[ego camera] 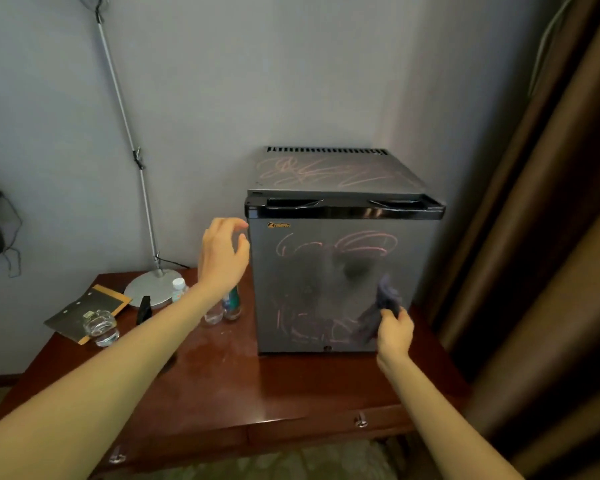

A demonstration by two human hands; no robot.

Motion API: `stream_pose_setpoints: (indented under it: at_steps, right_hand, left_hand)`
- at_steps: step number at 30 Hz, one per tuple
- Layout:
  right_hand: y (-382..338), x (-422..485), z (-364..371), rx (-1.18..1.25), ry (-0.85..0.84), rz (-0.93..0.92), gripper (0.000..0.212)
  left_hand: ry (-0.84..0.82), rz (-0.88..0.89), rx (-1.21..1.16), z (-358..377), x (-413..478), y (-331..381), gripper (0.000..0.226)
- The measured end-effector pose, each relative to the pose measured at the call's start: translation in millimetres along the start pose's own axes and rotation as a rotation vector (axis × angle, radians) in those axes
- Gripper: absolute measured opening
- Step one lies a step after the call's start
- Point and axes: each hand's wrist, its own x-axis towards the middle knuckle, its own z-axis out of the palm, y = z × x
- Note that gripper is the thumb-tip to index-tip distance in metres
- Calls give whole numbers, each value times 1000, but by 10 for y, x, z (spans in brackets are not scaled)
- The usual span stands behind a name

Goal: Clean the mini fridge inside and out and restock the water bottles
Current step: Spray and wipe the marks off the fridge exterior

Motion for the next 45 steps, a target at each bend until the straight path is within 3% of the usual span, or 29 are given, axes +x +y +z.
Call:
stream_pose_setpoints:
  at_steps: [3,9,19,29,32,34,39,41,43,45]
  right_hand:
    - [-288,220,-111,11,208,-77,36]
    - [-772,511,37,32,350,-215,38]
    - [-671,744,772,-123,383,-308,53]
    - [-301,-129,1836,-166,332,-443,54]
    - [-220,-441,2244,-89,315,-567,53]
    - [-197,-620,2463,-25,325,-667,51]
    - [-279,-951,2723,23,340,-607,19]
    - [-327,-1000,2742,114,298,-593,18]
    - [-376,-934,2743,54,400,-629,18]
    - [-413,-786,2688,49,372,-694,24]
  left_hand:
    - [2,57,-16,8,277,37,25]
    - [-55,200,1,118,658,-151,22]
    - [-70,444,28,199,929,-461,11]
    - [-52,594,-87,243,1009,-525,6]
    - [-69,605,-102,240,1017,-539,10]
    - [-67,600,-112,242,1005,-547,12]
    - [-86,577,-162,236,998,-562,7]
    - [-89,574,-173,233,998,-566,8]
    - [-80,573,-172,237,998,-578,11]
    - [-67,593,-175,248,1000,-598,17]
